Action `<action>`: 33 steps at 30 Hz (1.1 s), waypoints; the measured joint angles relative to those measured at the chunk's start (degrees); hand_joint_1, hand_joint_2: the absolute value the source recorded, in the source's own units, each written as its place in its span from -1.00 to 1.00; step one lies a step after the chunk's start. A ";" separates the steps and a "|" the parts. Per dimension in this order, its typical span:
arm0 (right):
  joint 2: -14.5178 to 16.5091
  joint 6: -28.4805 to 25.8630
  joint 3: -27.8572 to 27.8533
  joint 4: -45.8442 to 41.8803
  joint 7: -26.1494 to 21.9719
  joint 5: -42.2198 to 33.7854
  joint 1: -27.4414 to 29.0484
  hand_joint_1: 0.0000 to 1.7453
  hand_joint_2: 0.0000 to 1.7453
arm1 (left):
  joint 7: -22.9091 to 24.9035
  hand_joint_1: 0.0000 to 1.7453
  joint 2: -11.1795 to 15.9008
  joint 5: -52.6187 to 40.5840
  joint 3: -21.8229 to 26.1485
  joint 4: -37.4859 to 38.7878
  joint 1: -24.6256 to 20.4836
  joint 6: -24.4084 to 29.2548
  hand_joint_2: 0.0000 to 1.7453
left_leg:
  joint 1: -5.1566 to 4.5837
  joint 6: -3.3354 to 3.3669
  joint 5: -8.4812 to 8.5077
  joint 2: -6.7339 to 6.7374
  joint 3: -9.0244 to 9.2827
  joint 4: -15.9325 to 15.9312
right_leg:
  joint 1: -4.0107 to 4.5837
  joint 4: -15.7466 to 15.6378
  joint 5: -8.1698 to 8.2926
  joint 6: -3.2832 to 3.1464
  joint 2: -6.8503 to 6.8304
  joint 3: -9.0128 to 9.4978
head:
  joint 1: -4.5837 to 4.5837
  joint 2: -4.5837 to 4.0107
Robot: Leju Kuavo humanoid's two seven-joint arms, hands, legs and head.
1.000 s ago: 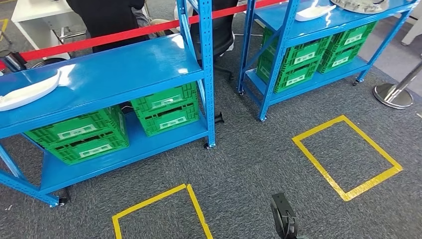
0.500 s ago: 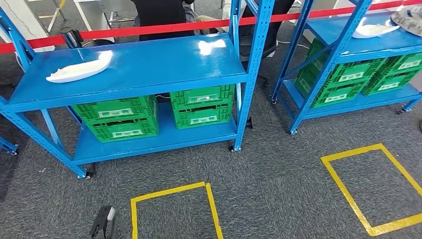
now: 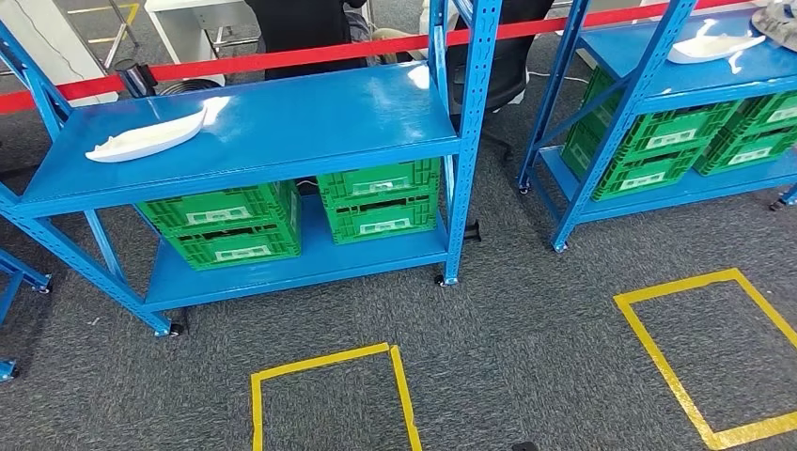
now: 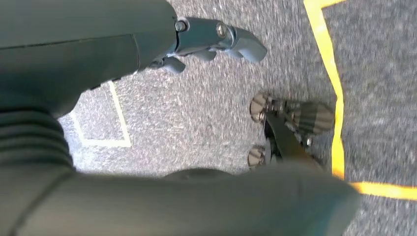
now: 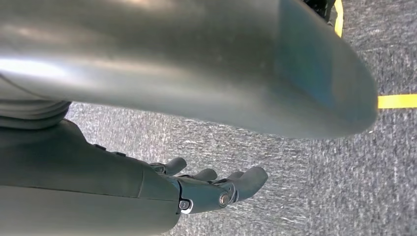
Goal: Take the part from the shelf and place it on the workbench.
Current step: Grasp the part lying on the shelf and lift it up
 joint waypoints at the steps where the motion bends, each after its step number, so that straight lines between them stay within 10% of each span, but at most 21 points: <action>1: -0.01 0.00 0.00 0.01 -0.02 0.01 0.16 -1.00 -1.00 | 0.00 -1.00 0.00 0.00 0.00 -0.01 -0.18 0.00 -1.00 | 0.06 -0.24 -0.06 0.17 0.04 -0.01 | 0.05 0.01 -0.03 -0.04 0.16 -0.02 | 0.01 -0.01; 5: -0.02 0.01 -0.01 0.03 -0.01 0.05 0.45 -1.00 -1.00 | -0.01 -1.00 0.01 0.01 0.00 -0.02 -0.66 0.00 1.00 | 0.10 -0.47 -0.16 0.27 0.05 0.03 | 0.06 0.01 -0.10 -0.09 0.20 -0.01 | 0.03 0.01; 9: -0.02 0.02 0.00 0.03 -0.01 0.05 0.58 -1.00 1.00 | -0.01 -1.00 0.00 0.00 0.00 -0.02 -0.80 0.00 1.00 | 0.08 -0.47 -0.20 0.27 0.01 0.14 | 0.03 -0.01 -0.12 -0.05 0.22 0.01 | 0.03 -0.01; 17: 0.30 0.01 -3.20 0.36 -1.45 2.31 -0.73 -1.00 1.00 | -0.85 -1.00 -0.56 -4.45 4.99 0.21 -2.53 1.61 1.00 | 0.03 -0.32 -0.33 0.26 -0.03 0.32 | 0.00 -0.03 -0.20 0.09 0.20 0.09 | 0.03 -0.01; 21: 0.75 -0.10 -6.68 0.89 -2.81 4.52 -1.42 -1.00 -1.00 | -1.72 -1.00 -1.25 -9.00 9.62 0.67 -3.66 3.40 -1.00 | 0.02 -0.32 -0.33 0.26 -0.02 0.37 | 0.00 -0.03 -0.20 0.10 0.20 0.11 | 0.03 0.00; 33: 2.94 -0.85 -18.45 2.88 -7.20 10.56 -3.80 -1.00 -1.00 | -4.92 -1.00 -4.14 -23.05 24.29 2.82 -7.27 9.68 -1.00 | 0.03 -0.31 -0.33 0.26 0.00 0.45 | 0.01 -0.02 -0.19 0.11 0.21 0.14 | 0.03 0.00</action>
